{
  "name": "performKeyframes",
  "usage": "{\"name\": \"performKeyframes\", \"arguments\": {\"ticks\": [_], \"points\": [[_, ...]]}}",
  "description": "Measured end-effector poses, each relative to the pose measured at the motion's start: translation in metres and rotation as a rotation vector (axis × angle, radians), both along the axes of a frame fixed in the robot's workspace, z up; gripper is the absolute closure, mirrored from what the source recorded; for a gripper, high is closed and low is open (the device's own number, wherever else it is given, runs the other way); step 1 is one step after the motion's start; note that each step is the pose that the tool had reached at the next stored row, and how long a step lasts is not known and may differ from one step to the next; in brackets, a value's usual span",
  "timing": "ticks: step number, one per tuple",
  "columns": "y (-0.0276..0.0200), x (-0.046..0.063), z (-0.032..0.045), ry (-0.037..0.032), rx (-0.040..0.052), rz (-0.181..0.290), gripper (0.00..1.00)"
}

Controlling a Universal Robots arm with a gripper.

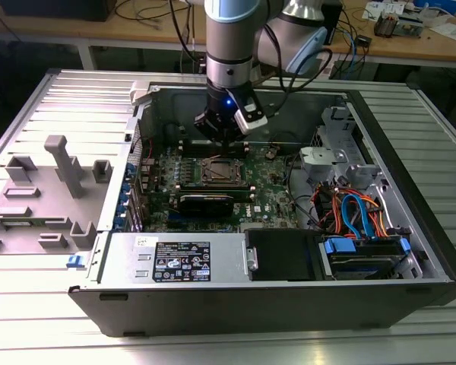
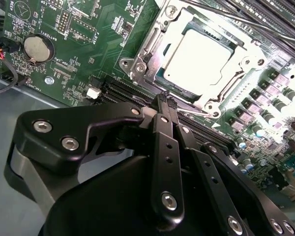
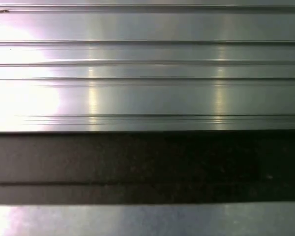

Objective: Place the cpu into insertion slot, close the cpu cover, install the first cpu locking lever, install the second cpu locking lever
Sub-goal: 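Install the first cpu locking lever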

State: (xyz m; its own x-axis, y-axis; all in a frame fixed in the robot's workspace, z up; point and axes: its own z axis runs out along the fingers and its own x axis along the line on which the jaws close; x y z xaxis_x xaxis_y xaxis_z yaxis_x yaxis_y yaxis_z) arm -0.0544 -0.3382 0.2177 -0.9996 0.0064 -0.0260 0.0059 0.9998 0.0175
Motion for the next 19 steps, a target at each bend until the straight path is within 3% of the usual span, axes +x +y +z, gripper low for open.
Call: {"name": "performKeyframes", "arguments": {"ticks": [11,19], "points": [[0.0001,0.005,-0.0104,0.0001,0.0000,0.000,0.89],[0.0001,0.006,-0.0112,0.0003,0.0000,0.000,0.89]]}}
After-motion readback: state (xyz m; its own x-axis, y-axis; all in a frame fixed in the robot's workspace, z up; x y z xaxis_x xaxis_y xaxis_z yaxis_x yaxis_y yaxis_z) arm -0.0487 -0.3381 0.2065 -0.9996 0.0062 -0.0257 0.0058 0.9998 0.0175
